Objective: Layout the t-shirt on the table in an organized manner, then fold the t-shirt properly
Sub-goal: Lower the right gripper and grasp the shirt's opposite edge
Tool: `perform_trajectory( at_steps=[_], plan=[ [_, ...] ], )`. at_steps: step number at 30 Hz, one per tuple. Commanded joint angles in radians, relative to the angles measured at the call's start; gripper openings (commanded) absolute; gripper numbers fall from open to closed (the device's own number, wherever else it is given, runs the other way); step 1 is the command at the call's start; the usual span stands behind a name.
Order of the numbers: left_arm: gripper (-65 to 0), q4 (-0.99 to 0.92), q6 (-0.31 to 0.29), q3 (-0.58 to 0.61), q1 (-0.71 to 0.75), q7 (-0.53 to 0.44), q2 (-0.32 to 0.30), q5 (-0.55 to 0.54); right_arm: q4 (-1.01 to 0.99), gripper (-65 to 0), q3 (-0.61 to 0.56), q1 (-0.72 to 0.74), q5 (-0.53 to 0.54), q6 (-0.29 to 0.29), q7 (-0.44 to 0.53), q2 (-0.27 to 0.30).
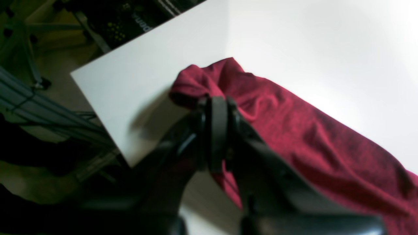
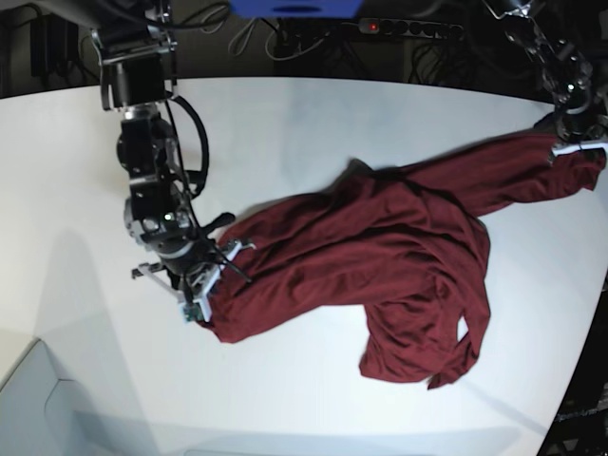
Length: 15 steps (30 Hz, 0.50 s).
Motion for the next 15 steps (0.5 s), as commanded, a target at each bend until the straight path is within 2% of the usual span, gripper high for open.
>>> perform_trajectory(
  at_steps=[1, 9, 11, 15],
  plan=[
    [-64.5, 0.015, -0.001, -0.002, -0.003, -0.024, -0.01, -0.002, 0.024, -61.0, -0.004, 0.019, 0.005, 0.002, 0.02, -0.002],
    [-64.5, 0.017, -0.001, 0.001, -0.005, -0.024, 0.009, -0.002, -0.018, -39.7, -0.002, 0.026, 0.005, 0.002, 0.023, -0.02],
    [-64.5, 0.017, -0.001, 0.001, -0.005, -0.024, 0.009, -0.002, -0.067, -37.1, -0.004, 0.043, 0.005, 0.002, 0.027, -0.024],
    [-64.5, 0.017, -0.001, 0.002, -0.005, -0.024, 0.009, -0.002, -0.147, -36.6, -0.004, 0.068, 0.005, 0.002, 0.027, -0.025]
  ],
)
